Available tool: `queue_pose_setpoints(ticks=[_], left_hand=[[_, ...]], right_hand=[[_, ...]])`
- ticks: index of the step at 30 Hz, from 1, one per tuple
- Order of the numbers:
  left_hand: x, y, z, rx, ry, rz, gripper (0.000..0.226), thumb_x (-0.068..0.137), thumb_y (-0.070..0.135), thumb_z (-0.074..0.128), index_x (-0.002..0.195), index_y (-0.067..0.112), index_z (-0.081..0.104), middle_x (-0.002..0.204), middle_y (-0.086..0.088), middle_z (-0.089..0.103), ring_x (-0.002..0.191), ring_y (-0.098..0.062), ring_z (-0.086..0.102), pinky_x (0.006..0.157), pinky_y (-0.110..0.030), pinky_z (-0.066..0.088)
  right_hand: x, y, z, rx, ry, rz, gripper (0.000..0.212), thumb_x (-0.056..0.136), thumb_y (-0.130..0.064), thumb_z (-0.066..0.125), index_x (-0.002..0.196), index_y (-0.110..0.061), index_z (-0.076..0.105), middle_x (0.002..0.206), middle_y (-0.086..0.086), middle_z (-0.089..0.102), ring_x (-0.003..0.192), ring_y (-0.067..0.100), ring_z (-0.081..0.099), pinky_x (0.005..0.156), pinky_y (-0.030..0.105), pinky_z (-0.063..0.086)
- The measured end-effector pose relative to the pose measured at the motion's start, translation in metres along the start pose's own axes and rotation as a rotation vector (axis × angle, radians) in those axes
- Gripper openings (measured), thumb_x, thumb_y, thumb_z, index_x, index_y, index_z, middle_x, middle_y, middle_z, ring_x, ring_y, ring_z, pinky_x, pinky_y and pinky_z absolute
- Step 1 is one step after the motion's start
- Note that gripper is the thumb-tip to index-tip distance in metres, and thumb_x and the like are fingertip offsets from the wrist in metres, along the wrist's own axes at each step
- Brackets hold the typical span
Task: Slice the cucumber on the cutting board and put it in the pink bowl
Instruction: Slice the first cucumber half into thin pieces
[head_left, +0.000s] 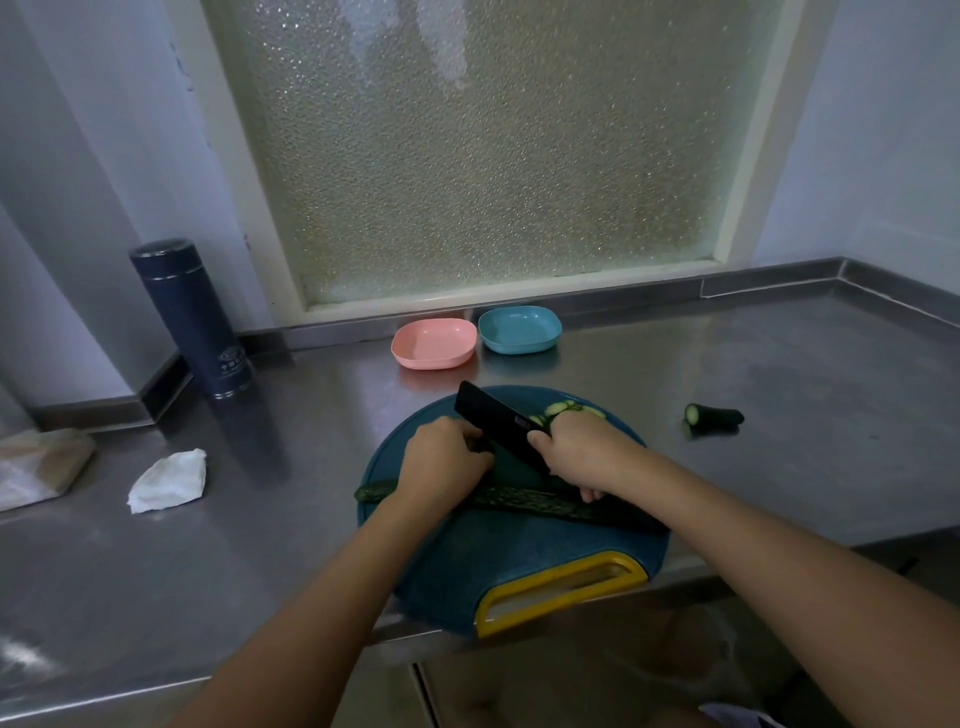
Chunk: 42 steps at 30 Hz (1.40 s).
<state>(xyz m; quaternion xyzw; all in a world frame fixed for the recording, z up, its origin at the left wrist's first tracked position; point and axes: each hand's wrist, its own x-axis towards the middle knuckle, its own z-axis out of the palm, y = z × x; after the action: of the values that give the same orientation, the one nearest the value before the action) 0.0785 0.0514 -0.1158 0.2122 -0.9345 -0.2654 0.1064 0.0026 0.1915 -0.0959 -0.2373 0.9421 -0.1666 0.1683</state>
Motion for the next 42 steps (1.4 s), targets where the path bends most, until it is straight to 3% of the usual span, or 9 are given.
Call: queue_pose_setpoints(ticks=[4, 10, 15, 22, 27, 32, 42], left_hand=[[0.008, -0.006, 0.002, -0.105, 0.043, -0.021, 0.036, 0.082, 0.024, 0.067, 0.117, 0.019, 0.065, 0.104, -0.001, 0.069, 0.087, -0.010, 0.059, 0.076, -0.021, 0.045], [0.016, -0.011, -0.001, -0.186, 0.002, -0.092, 0.034, 0.080, 0.028, 0.071, 0.112, 0.017, 0.065, 0.099, 0.000, 0.068, 0.084, -0.011, 0.060, 0.080, -0.027, 0.050], [-0.003, -0.017, 0.006, -0.189, 0.101, -0.133, 0.032, 0.079, 0.028, 0.071, 0.109, 0.017, 0.067, 0.091, -0.001, 0.070, 0.082, -0.016, 0.064, 0.076, -0.031, 0.053], [-0.012, -0.020, 0.002, -0.168, 0.075, -0.150, 0.026, 0.079, 0.029, 0.071, 0.101, 0.017, 0.067, 0.090, -0.003, 0.070, 0.082, -0.017, 0.064, 0.072, -0.029, 0.052], [0.013, -0.011, -0.003, -0.082, 0.045, -0.078, 0.028, 0.079, 0.031, 0.070, 0.103, 0.017, 0.066, 0.093, -0.001, 0.068, 0.087, -0.017, 0.062, 0.078, -0.034, 0.053], [0.023, -0.009, 0.005, -0.014, 0.014, 0.060, 0.036, 0.080, 0.035, 0.069, 0.112, 0.021, 0.061, 0.084, 0.007, 0.057, 0.078, -0.009, 0.054, 0.066, -0.025, 0.043], [0.025, -0.017, 0.012, 0.017, 0.042, 0.167, 0.027, 0.081, 0.034, 0.067, 0.103, 0.023, 0.059, 0.090, 0.005, 0.057, 0.079, -0.010, 0.053, 0.066, -0.025, 0.040]], right_hand=[[0.002, 0.005, -0.001, 0.014, 0.043, -0.003, 0.045, 0.100, -0.041, 0.032, 0.094, -0.004, 0.057, 0.050, 0.009, 0.057, 0.034, 0.017, 0.052, 0.045, 0.023, 0.045], [0.003, 0.005, 0.001, 0.023, 0.020, 0.047, 0.052, 0.100, -0.044, 0.032, 0.101, 0.001, 0.060, 0.050, 0.011, 0.058, 0.036, 0.018, 0.053, 0.043, 0.024, 0.042], [0.004, 0.002, 0.001, 0.008, 0.017, 0.054, 0.054, 0.100, -0.044, 0.031, 0.102, 0.002, 0.060, 0.050, 0.011, 0.058, 0.037, 0.018, 0.053, 0.043, 0.023, 0.041], [0.004, -0.001, 0.002, 0.010, 0.026, 0.069, 0.053, 0.101, -0.043, 0.030, 0.102, 0.001, 0.060, 0.053, 0.012, 0.059, 0.040, 0.020, 0.054, 0.046, 0.026, 0.046], [0.004, -0.005, 0.002, 0.034, 0.009, 0.106, 0.056, 0.100, -0.046, 0.031, 0.104, 0.002, 0.060, 0.054, 0.012, 0.059, 0.043, 0.022, 0.055, 0.058, 0.031, 0.053], [0.002, -0.008, 0.003, 0.087, 0.009, 0.067, 0.050, 0.102, -0.038, 0.029, 0.106, 0.003, 0.057, 0.054, 0.013, 0.057, 0.040, 0.021, 0.053, 0.052, 0.029, 0.051], [-0.003, -0.009, -0.005, 0.075, 0.003, 0.071, 0.048, 0.102, -0.039, 0.028, 0.108, 0.001, 0.054, 0.060, 0.016, 0.063, 0.040, 0.021, 0.054, 0.042, 0.023, 0.042]])
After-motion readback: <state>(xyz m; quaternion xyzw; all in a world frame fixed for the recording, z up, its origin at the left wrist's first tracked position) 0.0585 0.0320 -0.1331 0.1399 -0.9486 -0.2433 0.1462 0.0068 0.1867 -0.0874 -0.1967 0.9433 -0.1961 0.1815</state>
